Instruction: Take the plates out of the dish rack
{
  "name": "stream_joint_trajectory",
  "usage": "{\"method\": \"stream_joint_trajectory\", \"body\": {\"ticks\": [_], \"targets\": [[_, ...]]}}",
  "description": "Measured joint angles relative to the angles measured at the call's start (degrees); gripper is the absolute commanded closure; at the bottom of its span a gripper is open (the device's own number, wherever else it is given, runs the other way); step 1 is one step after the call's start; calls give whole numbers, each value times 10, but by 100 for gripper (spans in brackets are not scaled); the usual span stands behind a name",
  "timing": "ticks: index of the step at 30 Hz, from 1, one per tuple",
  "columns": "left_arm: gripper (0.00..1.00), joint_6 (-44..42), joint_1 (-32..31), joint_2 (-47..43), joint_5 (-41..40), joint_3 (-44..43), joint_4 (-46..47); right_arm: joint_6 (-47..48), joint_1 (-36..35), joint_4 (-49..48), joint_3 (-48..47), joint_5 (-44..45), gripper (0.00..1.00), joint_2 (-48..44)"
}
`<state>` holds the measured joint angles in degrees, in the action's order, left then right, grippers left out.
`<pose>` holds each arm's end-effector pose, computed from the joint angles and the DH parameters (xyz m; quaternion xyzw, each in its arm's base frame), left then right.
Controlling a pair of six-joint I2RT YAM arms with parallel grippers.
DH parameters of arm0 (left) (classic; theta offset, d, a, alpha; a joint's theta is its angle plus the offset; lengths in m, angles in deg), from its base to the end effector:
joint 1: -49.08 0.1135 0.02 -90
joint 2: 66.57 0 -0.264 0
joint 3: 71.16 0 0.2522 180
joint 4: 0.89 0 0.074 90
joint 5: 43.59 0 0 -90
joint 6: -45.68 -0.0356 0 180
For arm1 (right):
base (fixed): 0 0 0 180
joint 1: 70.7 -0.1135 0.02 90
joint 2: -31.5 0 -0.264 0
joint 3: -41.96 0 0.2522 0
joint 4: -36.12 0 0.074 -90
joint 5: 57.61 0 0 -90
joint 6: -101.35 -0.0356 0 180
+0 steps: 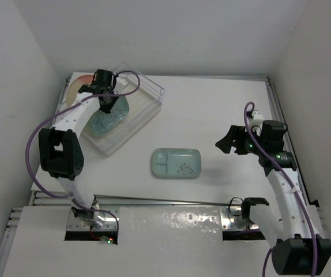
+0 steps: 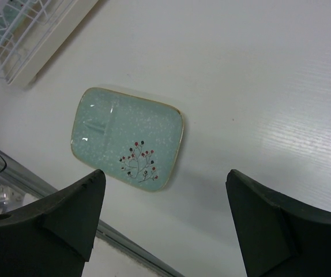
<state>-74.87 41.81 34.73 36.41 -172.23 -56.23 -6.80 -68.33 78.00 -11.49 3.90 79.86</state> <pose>0.3833 -0.0427 0.2814 0.2840 0.9086 0.1410 0.2720 0.1807 0.0095 0.2701 0.0459 0.8724 0.2775 0.3998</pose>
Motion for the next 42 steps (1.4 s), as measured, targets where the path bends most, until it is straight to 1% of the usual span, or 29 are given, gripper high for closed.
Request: {"method": "stream_joint_trajectory", "body": {"ticks": [7, 12, 17, 20, 24, 27, 30, 32, 35, 37, 40, 42], "targets": [[100, -13, 4, -15, 32, -13, -13, -1, 0, 8, 0, 0, 18, -12], [100, -43, 5, -70, 55, -15, 2, -2, 0, 12, 0, 3, 18, -18], [100, -62, 5, -105, 53, -25, 7, -2, 0, 13, 0, 12, 18, -33], [100, -60, 0, -105, 56, -52, -13, -5, 0, 10, 3, 13, 19, -39], [100, -53, -22, -105, 69, -111, -37, -15, 0, 8, 12, 13, 20, -37], [100, -48, -38, -104, 118, -172, -69, -15, 0, 7, 21, 9, 20, -37], [100, -48, -77, -90, 158, -250, -112, -7, 0, 7, 23, 5, 18, -37], [100, -55, -125, -84, 190, -275, -127, 0, 0, 7, 23, 0, 18, -36], [100, -63, -194, -71, 271, -271, -154, 4, 0, 7, 19, -16, 18, -24], [100, -66, -242, -49, 309, -258, -172, 4, 0, 7, 15, -26, 18, -10], [100, -78, -297, -11, 342, -223, -196, -1, 0, 6, 16, -33, 19, 0], [100, -91, -321, 8, 348, -189, -202, -11, 0, 0, 23, -31, 19, -7]]}}
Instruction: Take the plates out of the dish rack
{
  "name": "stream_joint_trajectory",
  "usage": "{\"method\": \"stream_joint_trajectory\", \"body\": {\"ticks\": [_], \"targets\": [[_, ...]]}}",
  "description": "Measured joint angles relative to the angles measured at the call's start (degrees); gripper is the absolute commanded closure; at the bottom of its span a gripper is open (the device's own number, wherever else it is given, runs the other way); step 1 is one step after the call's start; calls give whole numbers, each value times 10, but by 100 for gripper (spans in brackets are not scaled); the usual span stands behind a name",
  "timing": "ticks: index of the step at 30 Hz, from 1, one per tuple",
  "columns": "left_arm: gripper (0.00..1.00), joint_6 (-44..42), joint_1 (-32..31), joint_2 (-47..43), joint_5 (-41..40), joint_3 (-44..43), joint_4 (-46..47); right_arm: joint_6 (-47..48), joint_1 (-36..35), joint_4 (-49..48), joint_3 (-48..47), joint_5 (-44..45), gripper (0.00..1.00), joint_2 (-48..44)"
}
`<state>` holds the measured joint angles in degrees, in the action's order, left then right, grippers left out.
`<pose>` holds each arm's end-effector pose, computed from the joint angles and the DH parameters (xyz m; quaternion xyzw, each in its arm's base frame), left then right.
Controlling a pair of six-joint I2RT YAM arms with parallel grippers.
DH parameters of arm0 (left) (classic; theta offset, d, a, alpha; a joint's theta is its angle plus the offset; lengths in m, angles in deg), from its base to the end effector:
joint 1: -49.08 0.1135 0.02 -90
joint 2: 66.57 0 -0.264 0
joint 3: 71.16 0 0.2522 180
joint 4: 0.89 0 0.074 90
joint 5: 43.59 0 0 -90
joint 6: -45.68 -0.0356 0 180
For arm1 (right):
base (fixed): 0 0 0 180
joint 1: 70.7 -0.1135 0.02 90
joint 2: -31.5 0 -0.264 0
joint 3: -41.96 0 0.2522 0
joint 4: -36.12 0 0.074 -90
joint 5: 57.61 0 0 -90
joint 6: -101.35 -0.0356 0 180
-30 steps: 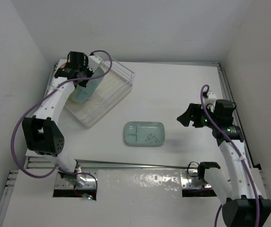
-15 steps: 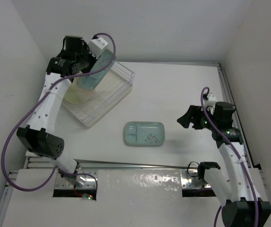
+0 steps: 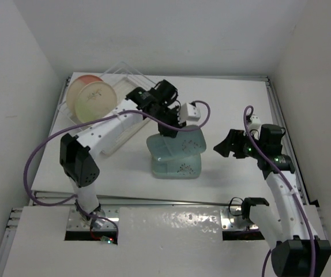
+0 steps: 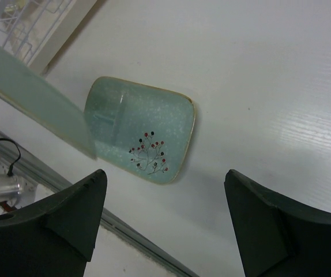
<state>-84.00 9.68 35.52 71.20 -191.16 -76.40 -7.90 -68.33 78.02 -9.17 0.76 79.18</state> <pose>0.2782 -0.2478 0.3594 0.6433 0.6852 -0.2055 0.2730 0.1763 0.0114 0.2590 0.0461 0.8733 0.3042 0.3778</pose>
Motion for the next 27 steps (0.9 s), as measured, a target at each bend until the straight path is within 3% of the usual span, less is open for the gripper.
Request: {"method": "stream_joint_trajectory", "body": {"ticks": [6, 14, 24, 27], "targets": [[100, -33, -23, 46, 20, 54, -19, -30, 0, -31, 59, 0, 18, -49], [100, -25, -21, 82, 19, 100, 33, -68, 0, -60, 108, -2, 19, -56], [100, -47, -21, 120, 19, 97, 52, -186, 0, -176, 199, -9, 21, -54], [89, -51, -21, 145, 29, 78, 42, -198, 0, -185, 203, -4, 20, -48]]}}
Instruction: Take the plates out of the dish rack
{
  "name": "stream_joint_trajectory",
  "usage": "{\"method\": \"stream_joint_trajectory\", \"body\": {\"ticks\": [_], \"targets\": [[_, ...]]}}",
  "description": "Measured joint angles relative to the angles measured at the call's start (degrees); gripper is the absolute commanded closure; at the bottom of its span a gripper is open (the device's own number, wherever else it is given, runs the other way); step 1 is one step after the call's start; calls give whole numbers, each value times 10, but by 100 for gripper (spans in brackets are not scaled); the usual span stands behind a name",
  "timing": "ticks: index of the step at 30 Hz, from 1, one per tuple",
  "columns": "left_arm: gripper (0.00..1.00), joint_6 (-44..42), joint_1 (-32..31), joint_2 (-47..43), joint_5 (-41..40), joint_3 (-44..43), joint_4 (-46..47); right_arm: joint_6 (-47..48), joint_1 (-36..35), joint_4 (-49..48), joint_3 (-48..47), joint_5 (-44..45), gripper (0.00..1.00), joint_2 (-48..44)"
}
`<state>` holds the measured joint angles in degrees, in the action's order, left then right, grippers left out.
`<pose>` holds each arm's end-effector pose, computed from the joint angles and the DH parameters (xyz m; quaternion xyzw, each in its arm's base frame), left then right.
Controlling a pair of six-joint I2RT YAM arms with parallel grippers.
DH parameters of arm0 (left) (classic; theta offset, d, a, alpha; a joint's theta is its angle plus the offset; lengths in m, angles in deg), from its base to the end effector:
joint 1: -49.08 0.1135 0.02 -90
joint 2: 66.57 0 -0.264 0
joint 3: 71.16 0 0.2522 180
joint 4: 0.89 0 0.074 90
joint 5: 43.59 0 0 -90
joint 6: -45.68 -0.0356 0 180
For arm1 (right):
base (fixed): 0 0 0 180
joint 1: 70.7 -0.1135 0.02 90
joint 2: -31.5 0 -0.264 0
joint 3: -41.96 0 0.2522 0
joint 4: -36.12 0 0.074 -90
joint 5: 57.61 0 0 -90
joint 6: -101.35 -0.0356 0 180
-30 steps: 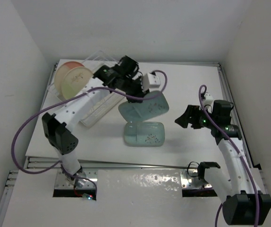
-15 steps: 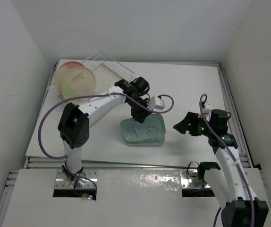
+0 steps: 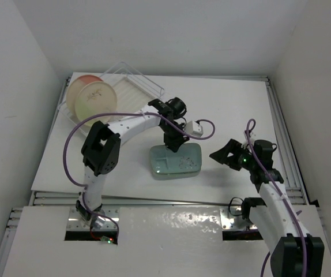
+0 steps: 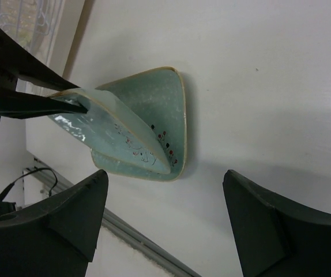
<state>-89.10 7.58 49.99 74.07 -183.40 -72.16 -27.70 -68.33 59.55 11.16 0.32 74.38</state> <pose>0.3005 -0.2879 0.2284 0.6806 0.6824 -0.2336 0.1285 0.1586 0.0124 0.1799 0.1839 0.8440 0.3715 0.3404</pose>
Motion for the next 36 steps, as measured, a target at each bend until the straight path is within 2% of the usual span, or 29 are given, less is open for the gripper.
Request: {"method": "stream_joint_trajectory", "body": {"ticks": [4, 8, 14, 17, 19, 24, 31, 33, 34, 36], "targets": [[79, -3, 0, 26, 1, -18, -10, 7, 0, 9, -5, 14, 20, 7], [78, -12, 0, 46, -17, -26, -5, 19, 0, 23, -14, 22, 19, 12], [67, 24, 0, 60, -42, -30, 2, 44, 0, 49, -35, 30, 18, 13], [65, 45, 0, 61, -59, -26, 18, 57, 0, 58, -42, 33, 18, 13], [66, 54, 1, 61, -63, -19, 35, 64, 0, 62, -44, 34, 18, 13], [76, 70, 1, 61, -61, 8, 72, 76, 0, 71, -45, 35, 18, 17], [76, 83, 1, 61, -48, 10, 96, 88, 0, 77, -50, 36, 17, 19], [73, 95, 1, 61, -46, 10, 102, 91, 0, 82, -50, 36, 17, 19], [68, 104, 1, 61, -49, 10, 104, 93, 0, 85, -51, 36, 17, 19], [64, 123, 1, 59, -62, 9, 106, 95, 0, 90, -54, 37, 17, 19]]}}
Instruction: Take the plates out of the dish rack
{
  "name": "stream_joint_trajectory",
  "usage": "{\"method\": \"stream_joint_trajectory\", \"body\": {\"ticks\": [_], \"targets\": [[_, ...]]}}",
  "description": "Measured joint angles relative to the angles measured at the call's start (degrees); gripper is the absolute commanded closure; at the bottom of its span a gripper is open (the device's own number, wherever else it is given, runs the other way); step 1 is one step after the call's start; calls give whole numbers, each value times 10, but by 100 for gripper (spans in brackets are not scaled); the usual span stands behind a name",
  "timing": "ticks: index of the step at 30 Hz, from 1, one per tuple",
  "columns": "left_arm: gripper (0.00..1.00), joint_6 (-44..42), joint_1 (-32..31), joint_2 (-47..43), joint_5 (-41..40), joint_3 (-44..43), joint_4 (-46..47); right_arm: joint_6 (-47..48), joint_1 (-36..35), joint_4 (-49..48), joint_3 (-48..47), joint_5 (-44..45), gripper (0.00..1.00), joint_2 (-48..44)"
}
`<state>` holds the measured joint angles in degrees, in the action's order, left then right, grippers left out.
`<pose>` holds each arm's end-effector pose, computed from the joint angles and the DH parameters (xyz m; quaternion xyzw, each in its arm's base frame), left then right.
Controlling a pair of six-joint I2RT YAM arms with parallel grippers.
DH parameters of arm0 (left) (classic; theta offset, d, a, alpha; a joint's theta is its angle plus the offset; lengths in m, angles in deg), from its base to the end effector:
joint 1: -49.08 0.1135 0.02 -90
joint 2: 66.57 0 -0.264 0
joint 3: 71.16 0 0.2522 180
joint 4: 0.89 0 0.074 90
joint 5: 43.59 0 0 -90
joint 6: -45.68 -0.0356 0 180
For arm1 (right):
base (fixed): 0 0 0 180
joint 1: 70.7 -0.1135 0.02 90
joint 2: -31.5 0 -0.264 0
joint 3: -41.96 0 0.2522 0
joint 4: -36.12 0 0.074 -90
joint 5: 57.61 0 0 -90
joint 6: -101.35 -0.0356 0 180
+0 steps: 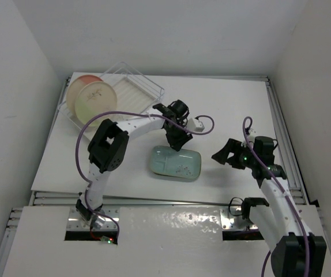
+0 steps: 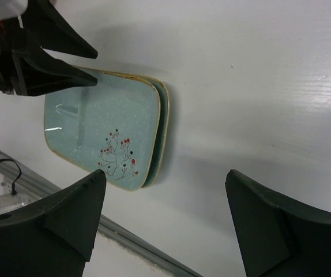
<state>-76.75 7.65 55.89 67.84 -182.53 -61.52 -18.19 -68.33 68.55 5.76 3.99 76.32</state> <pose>0.3234 -0.3027 0.1860 0.6065 0.7577 -0.1952 0.1412 0.1621 0.0102 0.1926 0.1448 0.8763 0.3114 0.3380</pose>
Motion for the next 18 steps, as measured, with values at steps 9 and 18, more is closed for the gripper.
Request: {"method": "stream_joint_trajectory", "body": {"ticks": [9, 18], "targets": [[63, 156, 43, -160, -111, 51, 47, -8, 0, 8, -5, 19, 20, -2], [64, 272, 61, -380, -170, 330, 113, -20, 0, 4, -5, 29, 20, 7]]}}
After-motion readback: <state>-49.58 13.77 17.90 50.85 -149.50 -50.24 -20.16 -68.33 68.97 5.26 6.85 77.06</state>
